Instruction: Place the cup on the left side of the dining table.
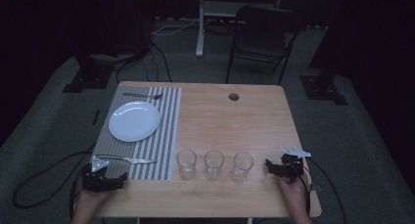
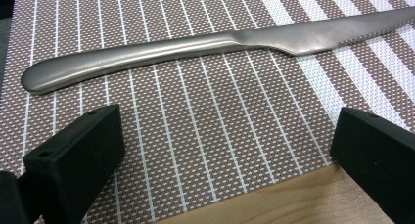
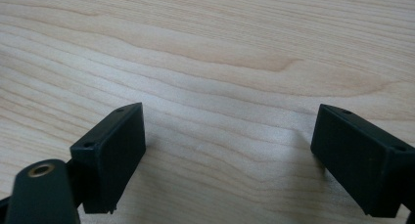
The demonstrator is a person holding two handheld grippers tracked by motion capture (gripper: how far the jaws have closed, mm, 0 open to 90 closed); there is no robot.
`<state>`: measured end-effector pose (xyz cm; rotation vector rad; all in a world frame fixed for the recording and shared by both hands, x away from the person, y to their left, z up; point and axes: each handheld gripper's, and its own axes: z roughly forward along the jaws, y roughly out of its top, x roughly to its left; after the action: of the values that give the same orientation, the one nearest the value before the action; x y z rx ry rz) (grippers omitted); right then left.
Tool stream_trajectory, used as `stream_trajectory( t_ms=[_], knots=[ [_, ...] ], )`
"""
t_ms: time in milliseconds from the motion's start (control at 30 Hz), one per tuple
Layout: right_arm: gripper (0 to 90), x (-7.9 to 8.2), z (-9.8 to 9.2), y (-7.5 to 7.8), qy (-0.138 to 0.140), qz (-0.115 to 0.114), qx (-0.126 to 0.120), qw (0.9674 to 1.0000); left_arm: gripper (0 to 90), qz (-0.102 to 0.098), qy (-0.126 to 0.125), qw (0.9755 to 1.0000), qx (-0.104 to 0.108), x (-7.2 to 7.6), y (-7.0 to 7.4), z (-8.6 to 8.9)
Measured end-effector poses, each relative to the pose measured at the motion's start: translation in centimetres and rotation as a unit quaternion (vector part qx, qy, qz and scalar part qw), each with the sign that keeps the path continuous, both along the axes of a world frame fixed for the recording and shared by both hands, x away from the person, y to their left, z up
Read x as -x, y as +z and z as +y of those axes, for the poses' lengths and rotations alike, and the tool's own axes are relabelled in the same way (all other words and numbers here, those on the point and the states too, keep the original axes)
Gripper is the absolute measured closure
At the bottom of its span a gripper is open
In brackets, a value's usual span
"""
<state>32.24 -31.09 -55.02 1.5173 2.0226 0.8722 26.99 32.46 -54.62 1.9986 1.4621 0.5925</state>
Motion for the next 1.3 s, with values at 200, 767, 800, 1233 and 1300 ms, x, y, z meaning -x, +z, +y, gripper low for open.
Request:
stream_trajectory(
  t_ms=[200,767,800,1233,1300],
  knots=[
    [12.5,0.00,0.00,0.00,0.000,0.000,0.000,1.0000,0.1,0.000,0.000,1.0000,0.000,0.00,-0.01,0.01],
    [12.5,0.00,0.00,0.00,0.000,0.000,0.000,1.0000,0.3,0.009,-0.013,0.9999,-0.002,0.00,0.19,0.24],
    [12.5,0.00,0.00,0.00,0.000,0.000,0.000,1.0000,0.3,0.008,-0.013,0.9999,0.002,0.05,0.20,0.29],
    [12.6,0.08,0.08,0.01,-0.005,0.001,0.000,1.0000,0.3,0.010,-0.038,0.9992,0.002,0.52,0.27,-0.15],
    [12.6,0.08,0.08,0.01,-0.005,0.000,0.000,1.0000,0.3,0.012,-0.041,0.9991,0.002,0.55,0.30,-0.29]
  ],
)
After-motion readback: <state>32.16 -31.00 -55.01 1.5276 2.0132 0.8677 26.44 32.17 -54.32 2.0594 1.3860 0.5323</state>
